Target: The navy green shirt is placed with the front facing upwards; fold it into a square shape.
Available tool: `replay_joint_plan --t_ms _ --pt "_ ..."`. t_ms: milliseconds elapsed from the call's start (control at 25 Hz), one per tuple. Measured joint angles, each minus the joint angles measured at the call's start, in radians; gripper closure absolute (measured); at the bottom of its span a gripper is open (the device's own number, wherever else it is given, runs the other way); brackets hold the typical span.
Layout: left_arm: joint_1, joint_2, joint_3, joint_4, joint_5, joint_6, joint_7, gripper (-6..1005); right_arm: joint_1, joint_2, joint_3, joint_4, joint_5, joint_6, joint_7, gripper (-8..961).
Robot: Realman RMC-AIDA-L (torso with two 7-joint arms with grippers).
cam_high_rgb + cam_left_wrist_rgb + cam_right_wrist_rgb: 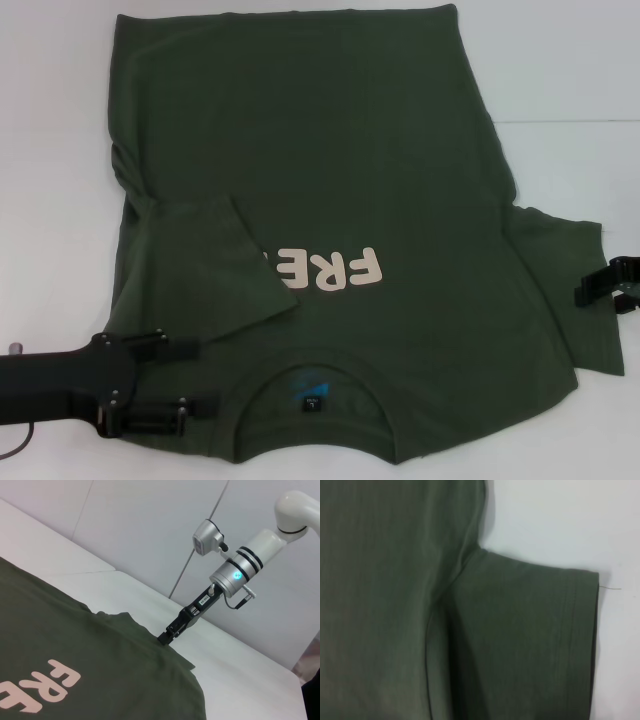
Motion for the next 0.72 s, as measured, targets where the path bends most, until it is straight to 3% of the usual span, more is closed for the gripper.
replay_joint_plan --t_ms 720 --pt "0.0 0.0 0.0 -0.001 0.0 0.0 0.001 81 -0.001 0.002 0.016 0.017 0.01 0.017 0.0 315"
